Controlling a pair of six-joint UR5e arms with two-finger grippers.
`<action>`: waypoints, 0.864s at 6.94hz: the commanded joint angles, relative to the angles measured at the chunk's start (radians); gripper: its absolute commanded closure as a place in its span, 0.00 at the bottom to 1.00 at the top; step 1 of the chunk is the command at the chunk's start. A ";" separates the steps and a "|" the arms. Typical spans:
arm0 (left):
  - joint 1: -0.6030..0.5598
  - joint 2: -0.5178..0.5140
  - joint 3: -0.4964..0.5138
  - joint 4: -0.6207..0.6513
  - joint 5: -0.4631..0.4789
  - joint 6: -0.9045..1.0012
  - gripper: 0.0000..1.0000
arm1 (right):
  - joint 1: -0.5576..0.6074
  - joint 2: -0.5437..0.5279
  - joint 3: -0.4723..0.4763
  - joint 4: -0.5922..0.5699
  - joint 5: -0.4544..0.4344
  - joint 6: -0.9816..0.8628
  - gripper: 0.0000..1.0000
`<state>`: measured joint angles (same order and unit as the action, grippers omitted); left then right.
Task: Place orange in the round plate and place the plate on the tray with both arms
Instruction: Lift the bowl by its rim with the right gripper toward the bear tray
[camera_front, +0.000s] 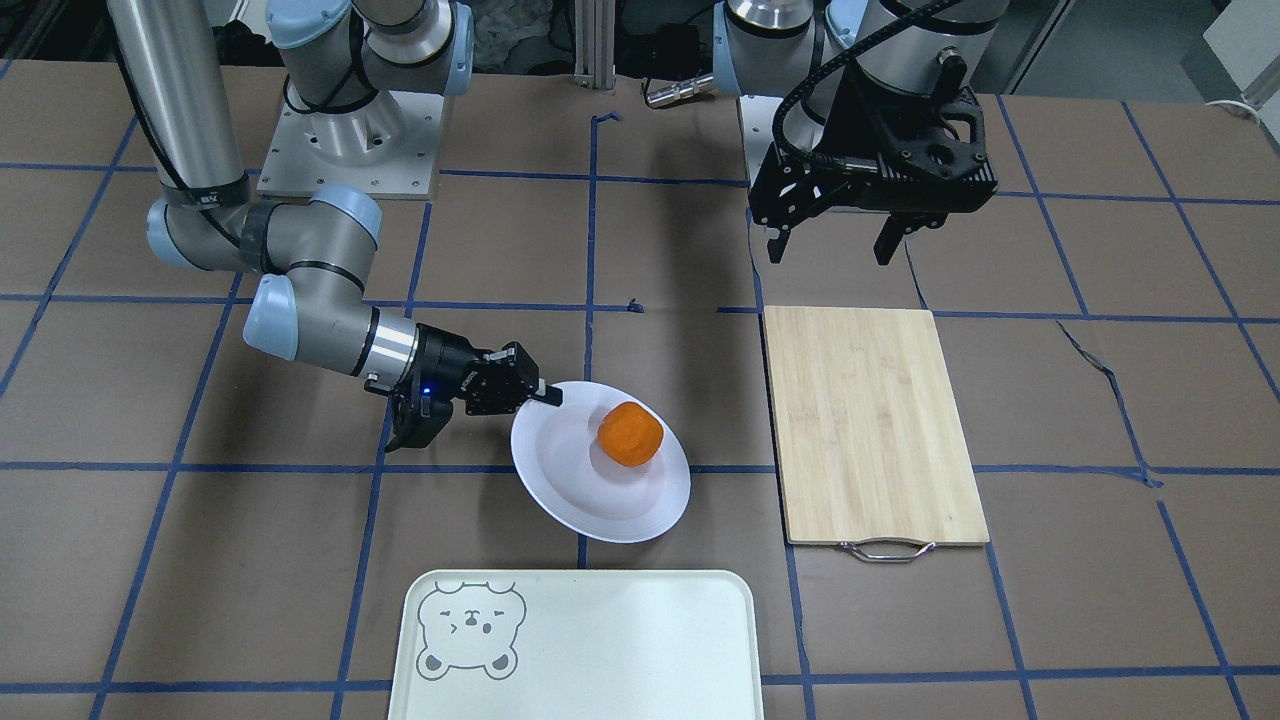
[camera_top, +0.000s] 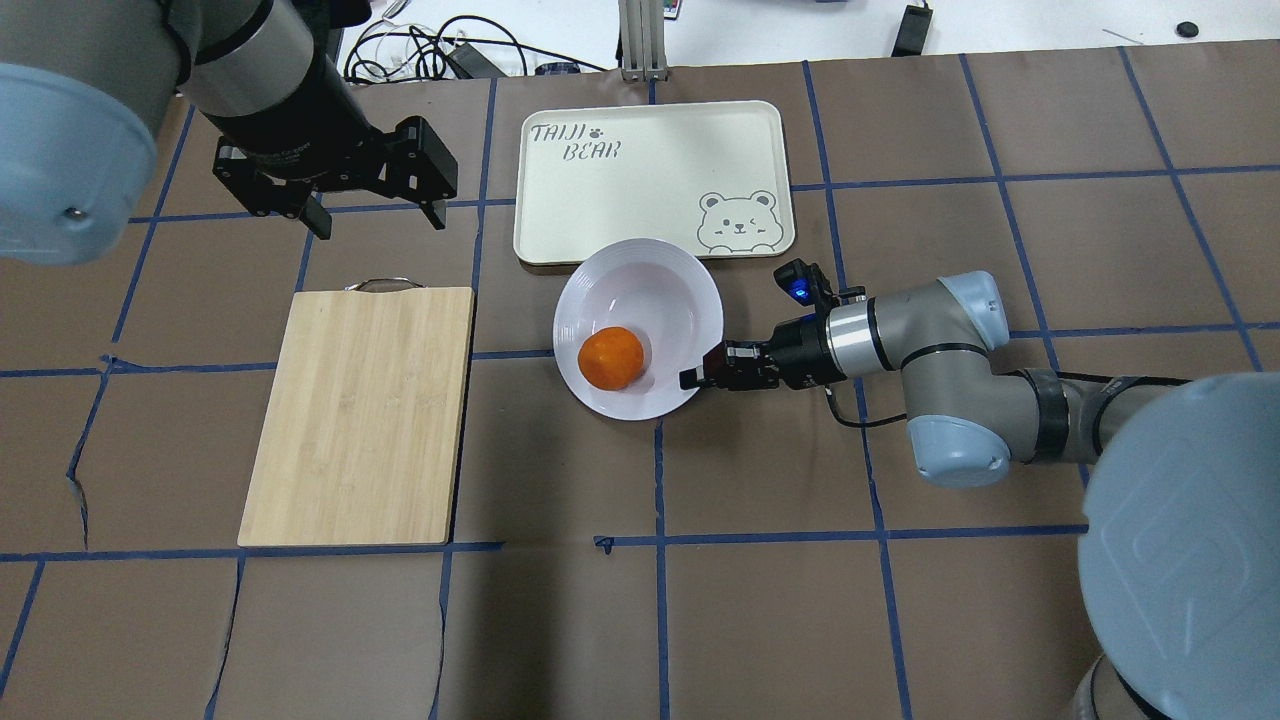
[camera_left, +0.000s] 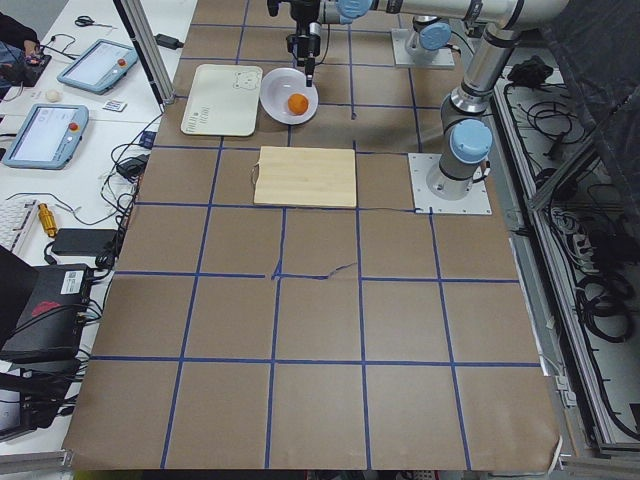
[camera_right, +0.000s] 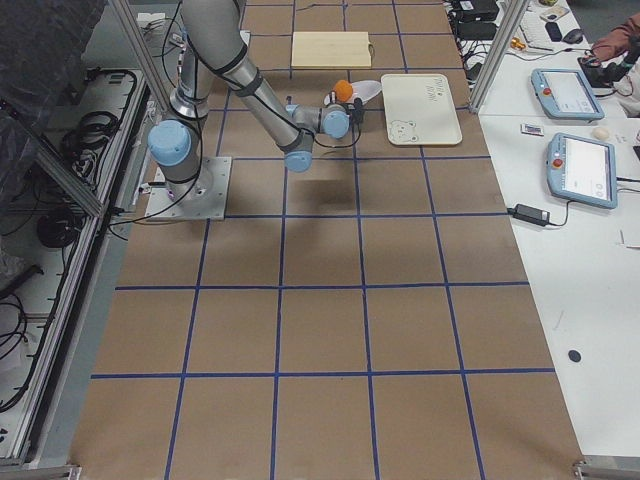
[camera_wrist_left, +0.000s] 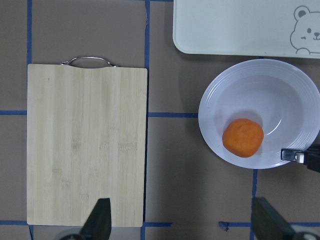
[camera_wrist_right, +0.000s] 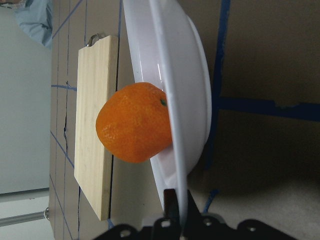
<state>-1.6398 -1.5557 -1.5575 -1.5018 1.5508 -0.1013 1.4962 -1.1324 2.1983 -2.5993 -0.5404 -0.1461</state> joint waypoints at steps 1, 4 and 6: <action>0.000 0.000 0.001 0.000 0.002 0.000 0.00 | -0.005 -0.033 0.001 0.021 0.049 0.124 0.95; 0.000 0.000 0.001 0.000 0.002 0.000 0.00 | -0.052 -0.046 -0.034 0.027 0.167 0.392 0.95; 0.000 0.000 0.001 0.000 0.002 -0.001 0.00 | -0.076 0.000 -0.246 0.098 0.162 0.483 0.95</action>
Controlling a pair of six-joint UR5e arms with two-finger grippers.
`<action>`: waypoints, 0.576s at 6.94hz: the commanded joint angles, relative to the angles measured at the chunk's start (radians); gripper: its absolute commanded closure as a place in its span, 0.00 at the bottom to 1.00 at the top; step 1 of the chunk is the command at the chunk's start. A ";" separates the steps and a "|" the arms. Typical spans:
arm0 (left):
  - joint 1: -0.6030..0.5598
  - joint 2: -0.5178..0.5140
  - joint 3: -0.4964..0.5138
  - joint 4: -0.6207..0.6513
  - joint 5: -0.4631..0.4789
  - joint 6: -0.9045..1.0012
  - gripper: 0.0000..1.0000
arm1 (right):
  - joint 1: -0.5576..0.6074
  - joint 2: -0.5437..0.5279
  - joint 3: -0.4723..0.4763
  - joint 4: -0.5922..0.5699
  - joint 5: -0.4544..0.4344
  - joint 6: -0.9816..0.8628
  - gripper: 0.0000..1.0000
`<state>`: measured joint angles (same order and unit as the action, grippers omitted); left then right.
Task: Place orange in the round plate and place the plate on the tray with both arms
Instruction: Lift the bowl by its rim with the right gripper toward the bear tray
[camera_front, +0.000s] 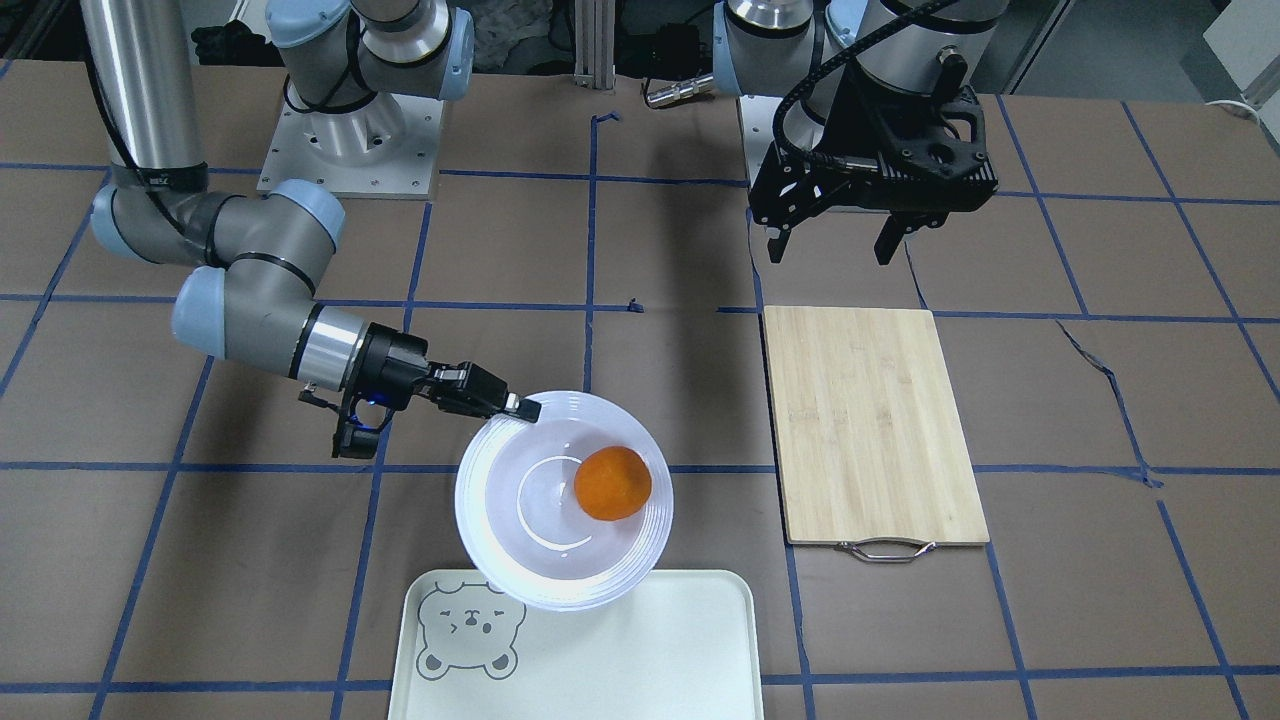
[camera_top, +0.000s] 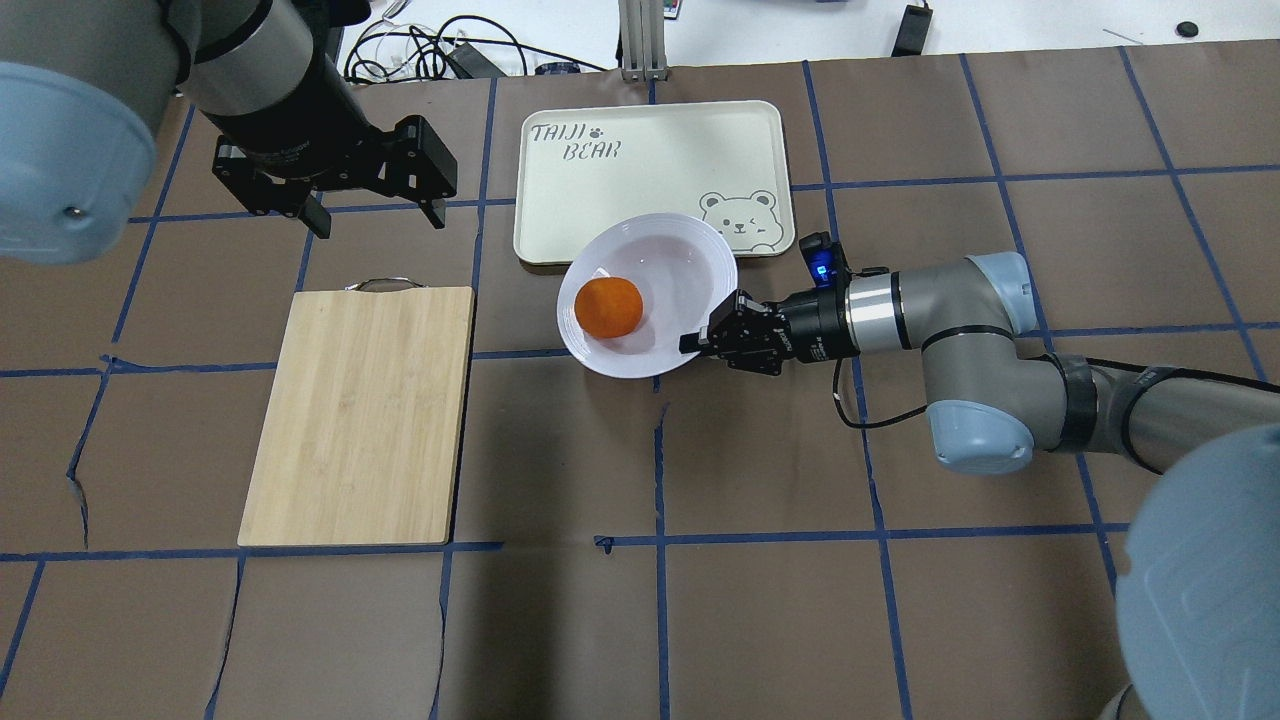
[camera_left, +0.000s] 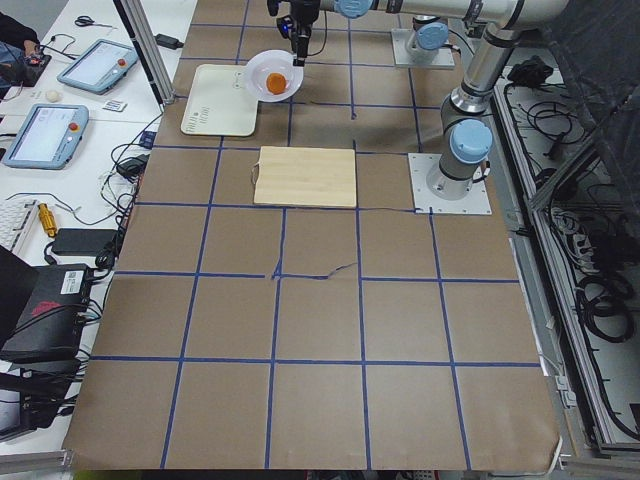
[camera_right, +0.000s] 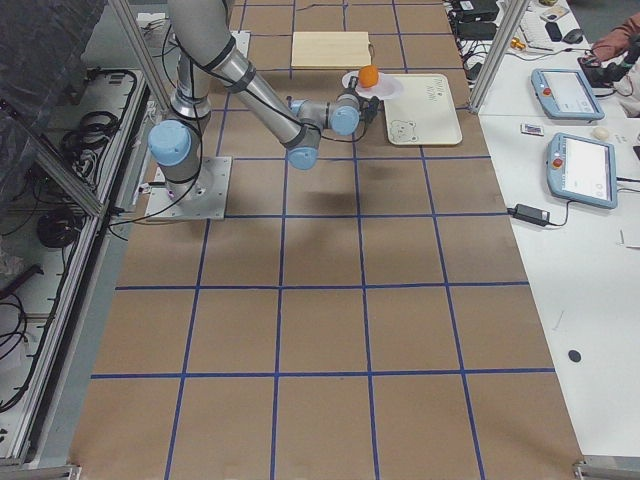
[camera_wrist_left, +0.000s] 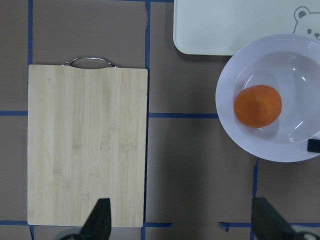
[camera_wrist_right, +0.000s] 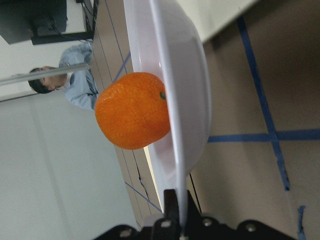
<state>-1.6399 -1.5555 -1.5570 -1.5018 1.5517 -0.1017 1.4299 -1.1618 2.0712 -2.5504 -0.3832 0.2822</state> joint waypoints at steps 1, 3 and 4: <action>0.000 0.000 0.000 0.000 0.001 0.000 0.00 | -0.009 0.113 -0.241 0.085 0.007 0.049 0.95; 0.000 -0.002 0.000 0.000 -0.002 0.000 0.00 | -0.005 0.221 -0.385 0.088 0.013 0.002 0.94; 0.000 -0.002 0.000 0.000 -0.002 0.000 0.00 | 0.012 0.272 -0.414 0.085 0.033 0.000 0.95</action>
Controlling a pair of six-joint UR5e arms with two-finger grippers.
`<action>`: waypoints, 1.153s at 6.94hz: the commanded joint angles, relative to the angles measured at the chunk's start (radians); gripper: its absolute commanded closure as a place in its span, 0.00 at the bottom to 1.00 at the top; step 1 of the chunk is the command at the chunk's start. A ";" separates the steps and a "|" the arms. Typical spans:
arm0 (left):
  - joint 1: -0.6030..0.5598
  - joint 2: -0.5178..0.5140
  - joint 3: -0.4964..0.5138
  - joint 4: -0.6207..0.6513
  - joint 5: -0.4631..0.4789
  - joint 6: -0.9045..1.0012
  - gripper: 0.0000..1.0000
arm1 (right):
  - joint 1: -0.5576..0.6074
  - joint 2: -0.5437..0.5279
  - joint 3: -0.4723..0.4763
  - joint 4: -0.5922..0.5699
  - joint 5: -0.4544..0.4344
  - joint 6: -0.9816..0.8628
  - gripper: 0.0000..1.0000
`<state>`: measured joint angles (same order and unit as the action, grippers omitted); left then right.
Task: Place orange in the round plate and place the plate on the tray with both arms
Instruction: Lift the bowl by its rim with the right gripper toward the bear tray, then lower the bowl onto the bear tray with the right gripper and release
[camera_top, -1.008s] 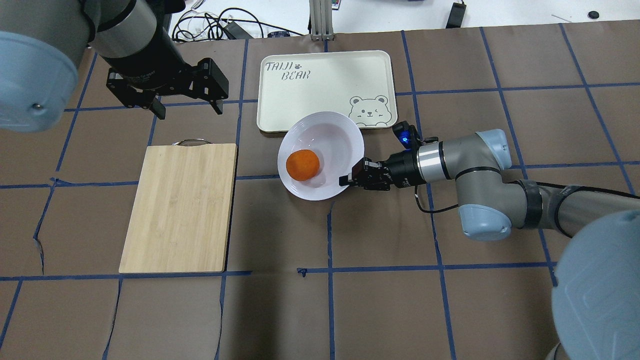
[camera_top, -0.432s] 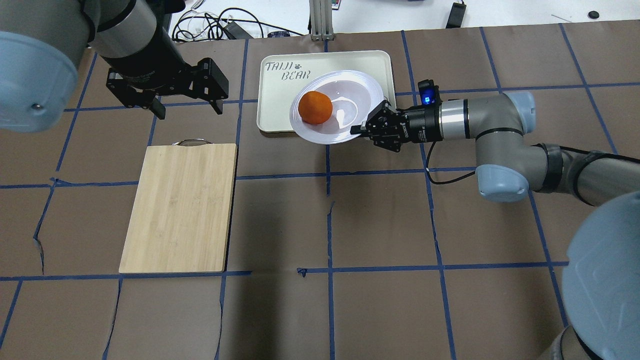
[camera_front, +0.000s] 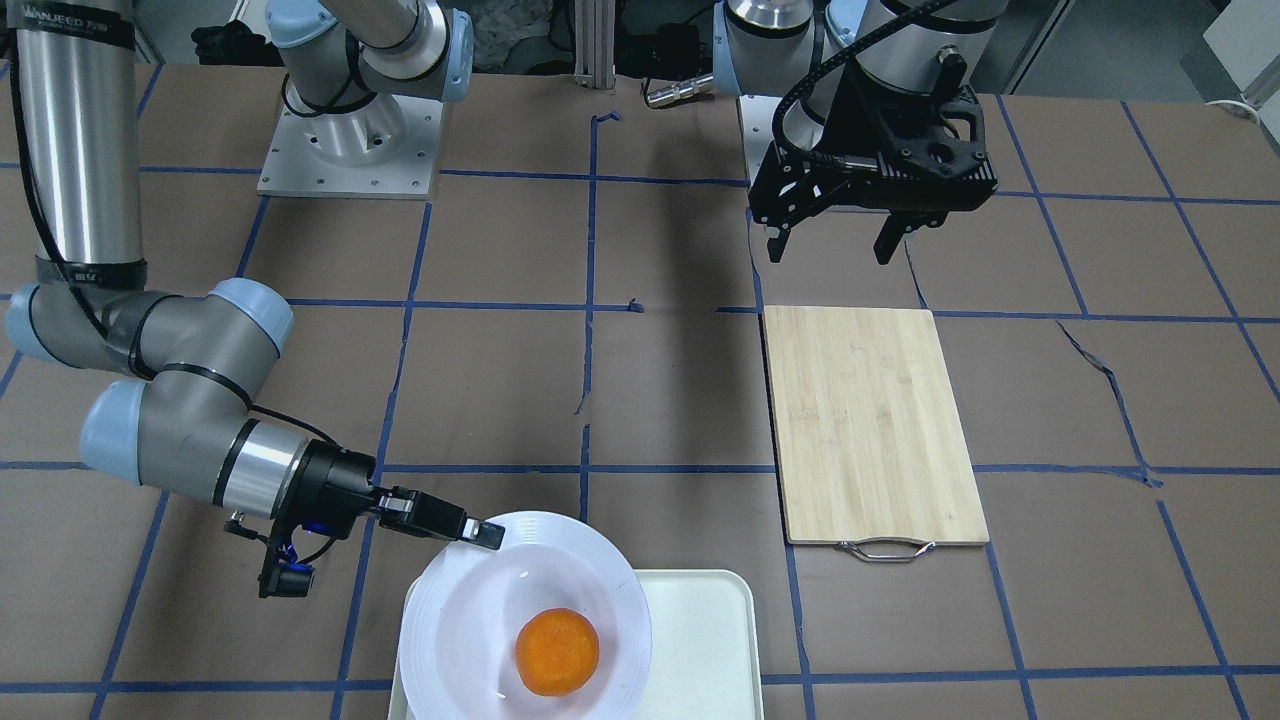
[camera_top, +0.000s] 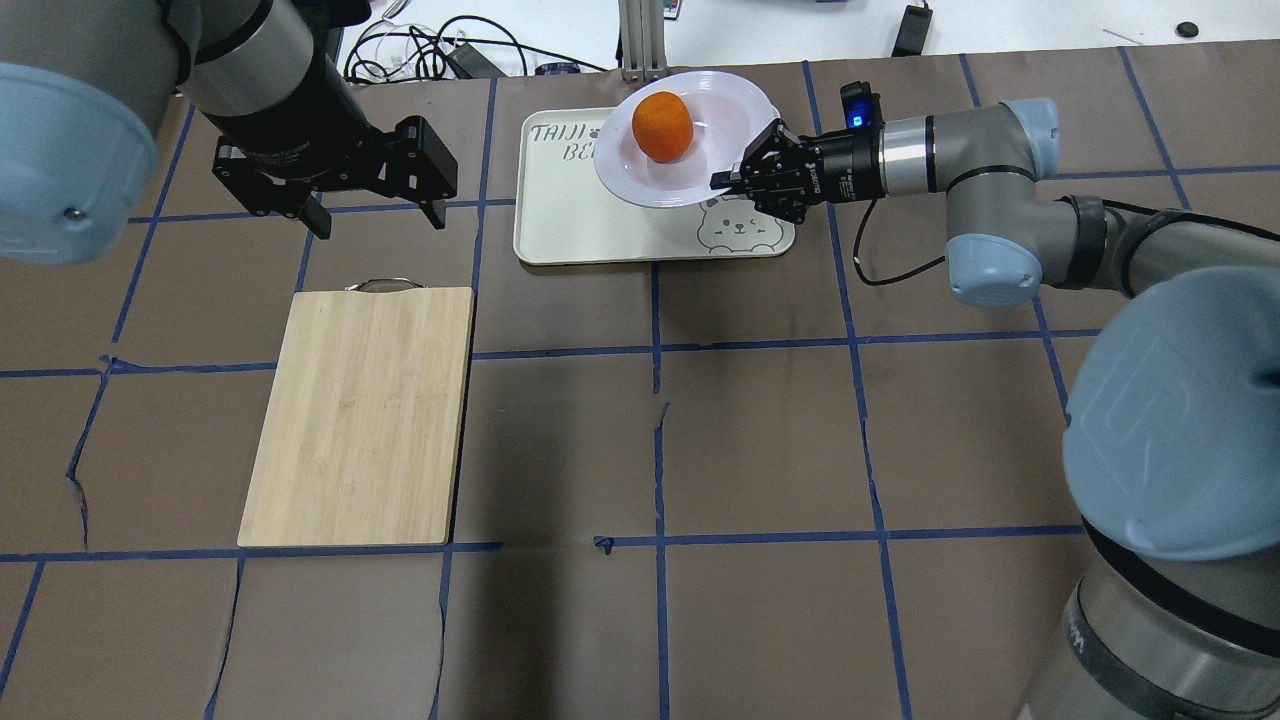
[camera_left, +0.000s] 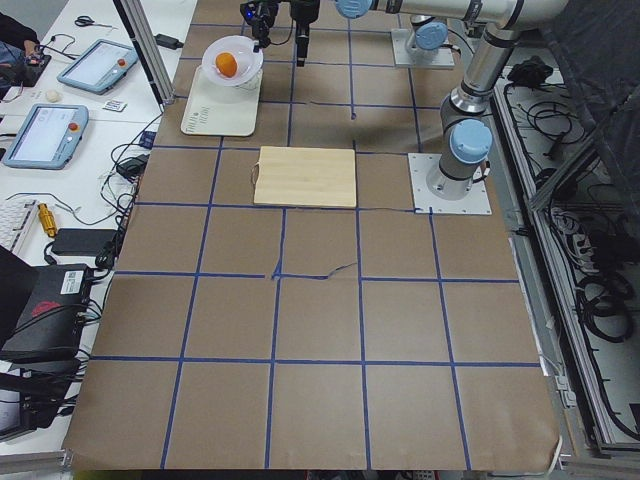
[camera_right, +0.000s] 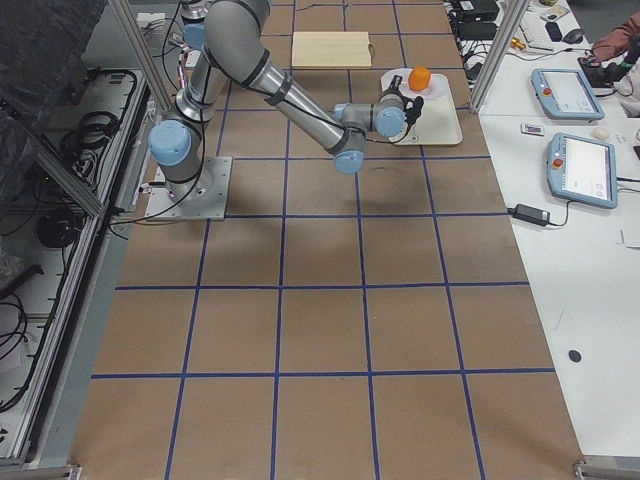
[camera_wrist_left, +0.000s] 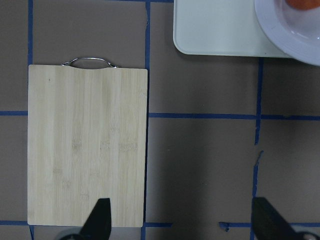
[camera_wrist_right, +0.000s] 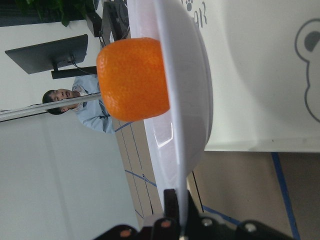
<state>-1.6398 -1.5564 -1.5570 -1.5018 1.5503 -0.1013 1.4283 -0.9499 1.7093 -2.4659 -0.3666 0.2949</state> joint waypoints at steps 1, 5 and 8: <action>0.000 -0.001 0.000 0.000 -0.001 -0.001 0.00 | 0.044 0.116 -0.119 -0.001 0.027 -0.023 0.95; 0.000 -0.001 -0.002 0.000 -0.001 0.000 0.00 | 0.067 0.226 -0.168 -0.001 0.028 -0.138 0.94; 0.000 0.001 -0.002 0.000 -0.001 0.000 0.00 | 0.066 0.234 -0.163 0.004 0.014 -0.138 0.67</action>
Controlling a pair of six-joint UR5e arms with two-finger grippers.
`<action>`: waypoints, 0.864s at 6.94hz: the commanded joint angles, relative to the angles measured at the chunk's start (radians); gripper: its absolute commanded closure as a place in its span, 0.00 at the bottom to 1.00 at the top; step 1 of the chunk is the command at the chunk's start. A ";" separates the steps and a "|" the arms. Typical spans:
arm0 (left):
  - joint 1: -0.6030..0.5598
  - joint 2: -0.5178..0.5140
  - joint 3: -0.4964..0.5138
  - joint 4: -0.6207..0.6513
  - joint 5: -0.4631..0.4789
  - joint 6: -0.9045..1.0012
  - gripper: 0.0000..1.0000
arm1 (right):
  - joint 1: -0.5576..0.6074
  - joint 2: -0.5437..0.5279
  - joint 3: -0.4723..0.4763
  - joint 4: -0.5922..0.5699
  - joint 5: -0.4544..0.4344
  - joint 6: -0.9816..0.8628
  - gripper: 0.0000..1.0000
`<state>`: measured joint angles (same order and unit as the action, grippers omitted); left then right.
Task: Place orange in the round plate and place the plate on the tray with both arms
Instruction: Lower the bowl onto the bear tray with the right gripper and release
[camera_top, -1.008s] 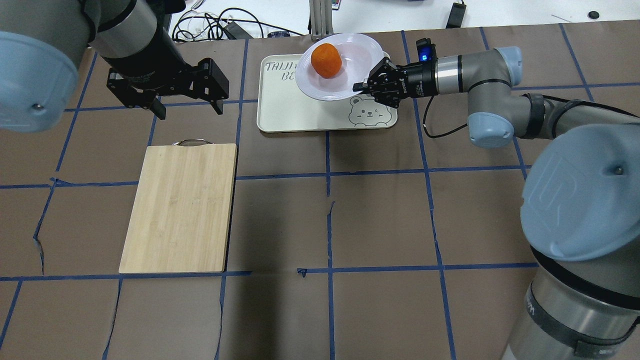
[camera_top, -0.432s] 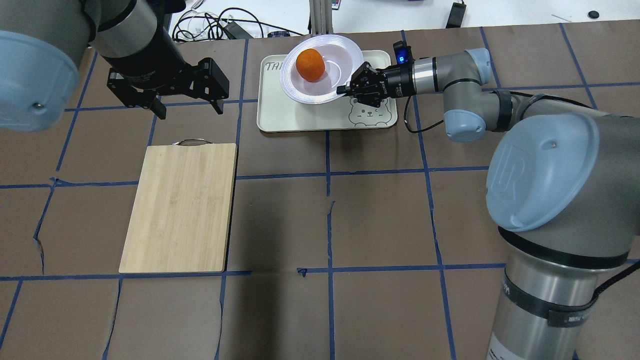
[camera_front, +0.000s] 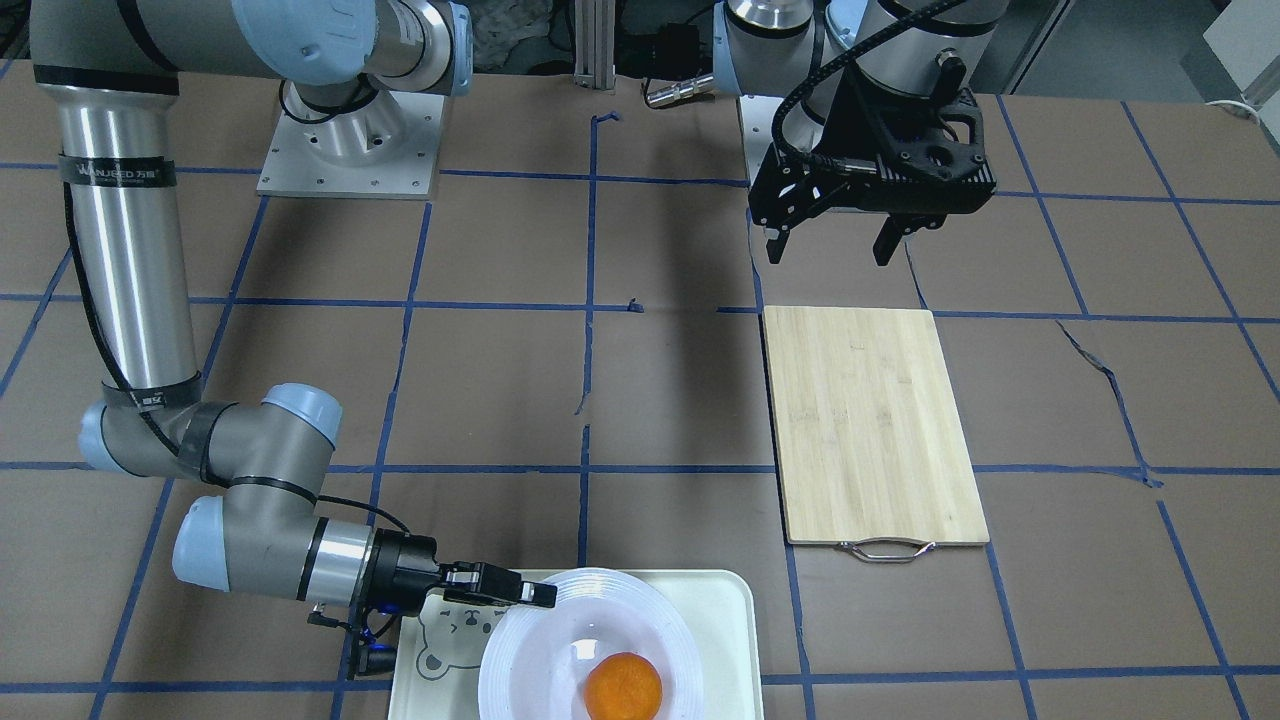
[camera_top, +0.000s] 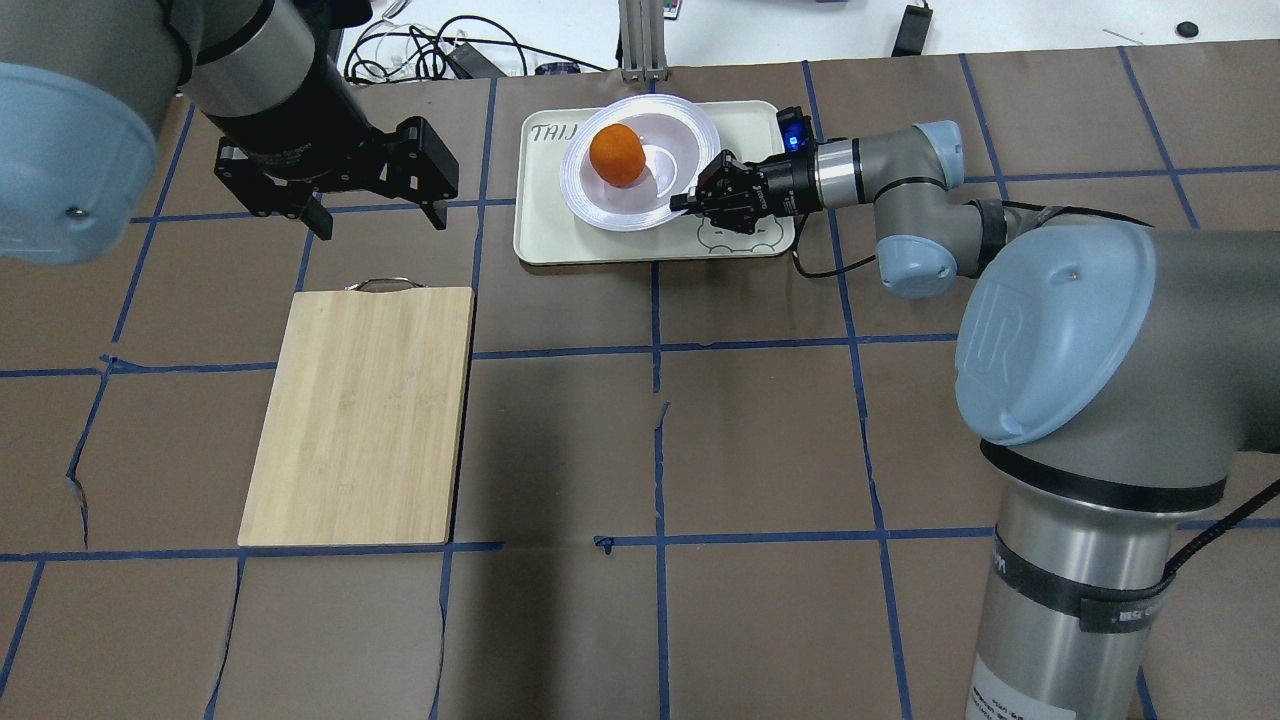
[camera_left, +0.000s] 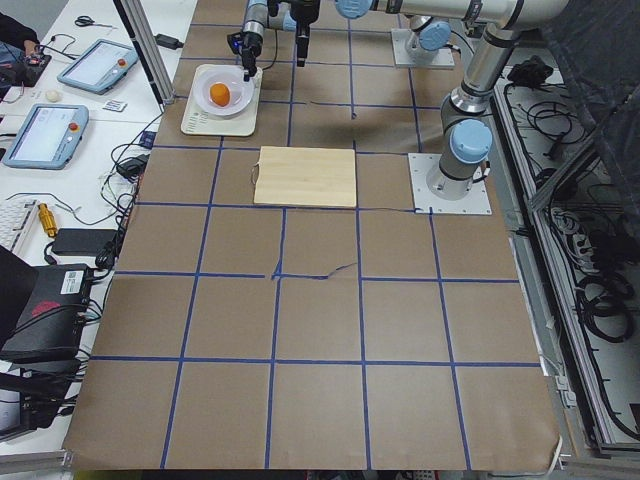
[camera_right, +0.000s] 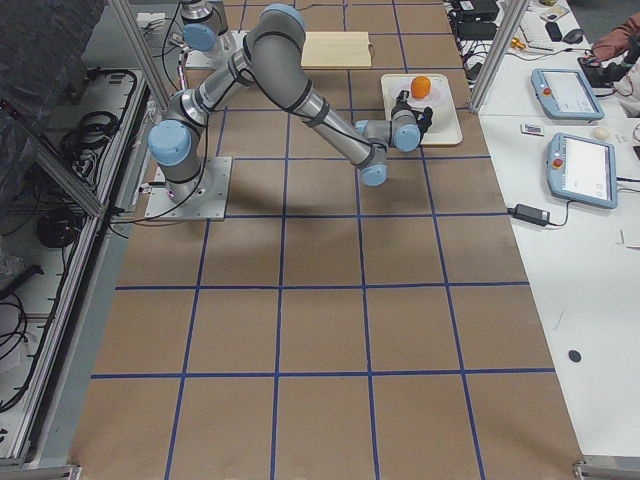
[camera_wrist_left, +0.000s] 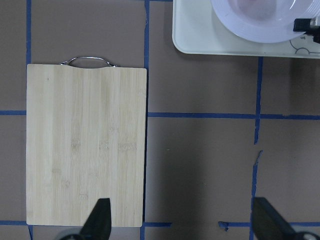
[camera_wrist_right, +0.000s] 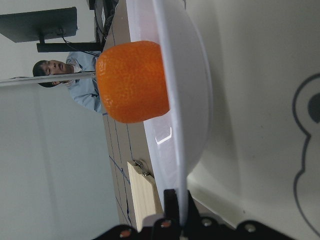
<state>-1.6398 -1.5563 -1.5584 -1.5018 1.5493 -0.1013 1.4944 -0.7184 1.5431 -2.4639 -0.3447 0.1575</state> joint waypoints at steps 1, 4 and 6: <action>0.000 -0.001 0.000 0.000 0.000 0.000 0.00 | 0.000 0.002 0.011 0.003 -0.013 0.002 0.48; 0.000 -0.001 0.000 0.000 0.000 0.000 0.00 | -0.019 -0.033 0.015 0.002 -0.051 0.007 0.33; 0.002 -0.001 0.000 0.000 0.000 0.000 0.00 | -0.078 -0.148 0.012 0.044 -0.329 -0.003 0.25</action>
<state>-1.6395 -1.5570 -1.5585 -1.5018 1.5493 -0.1012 1.4508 -0.7932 1.5544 -2.4519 -0.5243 0.1574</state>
